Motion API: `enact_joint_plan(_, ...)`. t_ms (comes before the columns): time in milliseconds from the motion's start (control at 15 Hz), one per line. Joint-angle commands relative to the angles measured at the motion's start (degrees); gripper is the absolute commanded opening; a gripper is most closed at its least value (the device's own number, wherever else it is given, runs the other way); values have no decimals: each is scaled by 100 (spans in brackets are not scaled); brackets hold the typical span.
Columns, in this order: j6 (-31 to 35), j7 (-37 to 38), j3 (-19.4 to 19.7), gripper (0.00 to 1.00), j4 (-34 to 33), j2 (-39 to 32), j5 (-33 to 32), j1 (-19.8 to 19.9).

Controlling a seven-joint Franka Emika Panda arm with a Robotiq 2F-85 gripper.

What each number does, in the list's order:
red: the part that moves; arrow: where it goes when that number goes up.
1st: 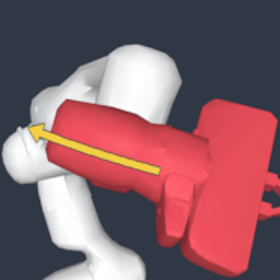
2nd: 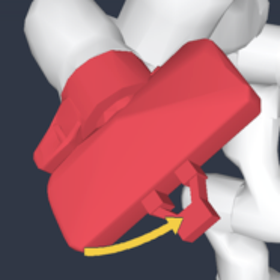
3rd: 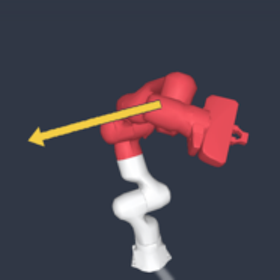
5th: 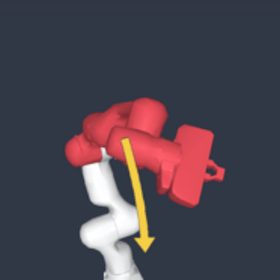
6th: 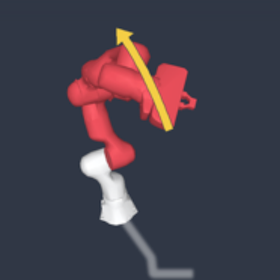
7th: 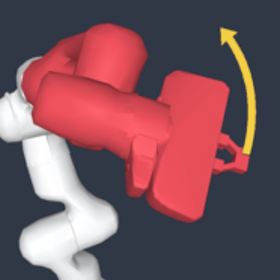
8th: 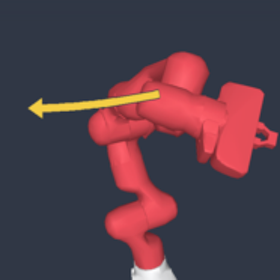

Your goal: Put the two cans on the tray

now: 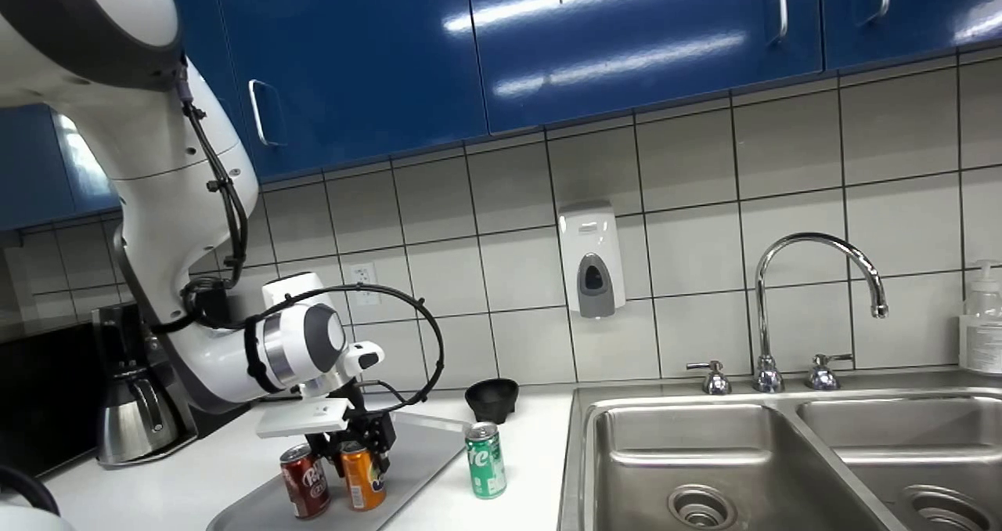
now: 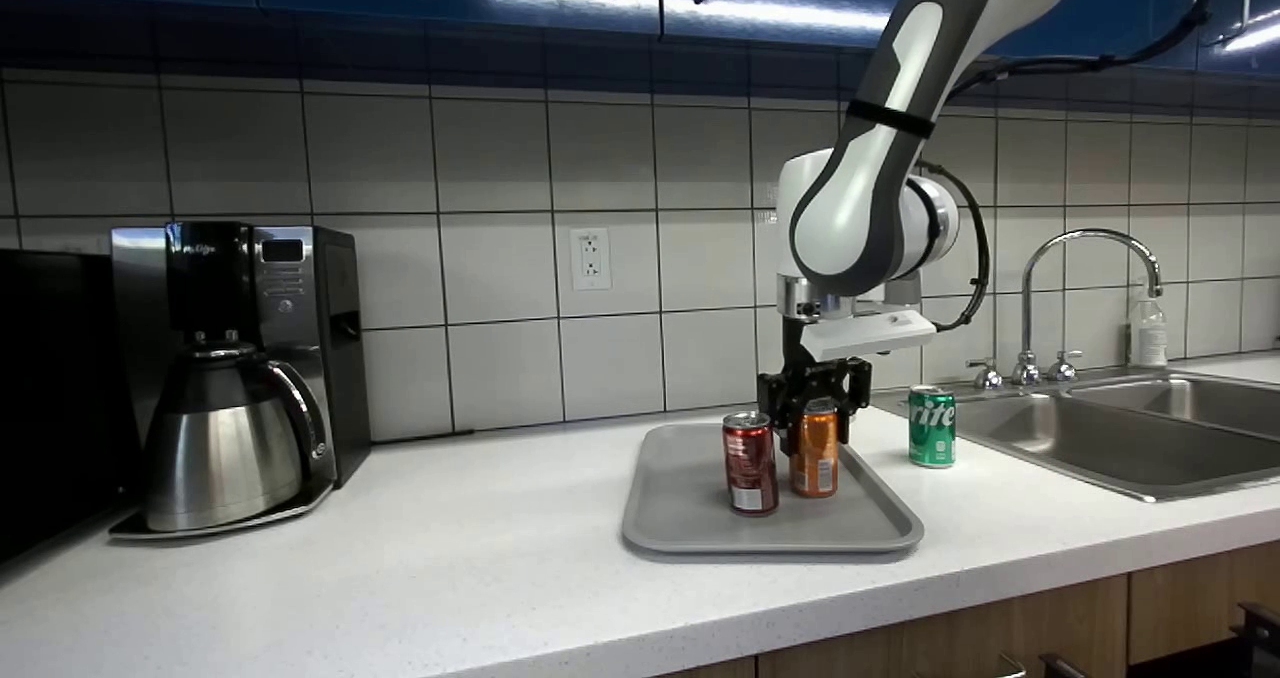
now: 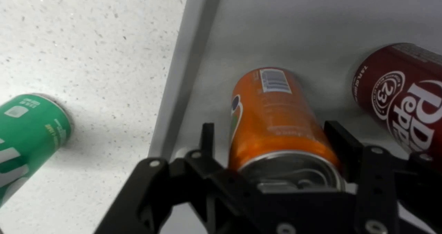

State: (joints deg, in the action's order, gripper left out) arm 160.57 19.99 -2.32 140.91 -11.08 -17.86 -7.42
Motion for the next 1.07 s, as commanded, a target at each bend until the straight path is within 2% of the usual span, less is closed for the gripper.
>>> enact_joint_plan(0, -74, -7, 136, 100, -149, 32, 97, -139)
enact_joint_plan(1000, 21, -66, 232, 100, 69, 885, 318, 101)
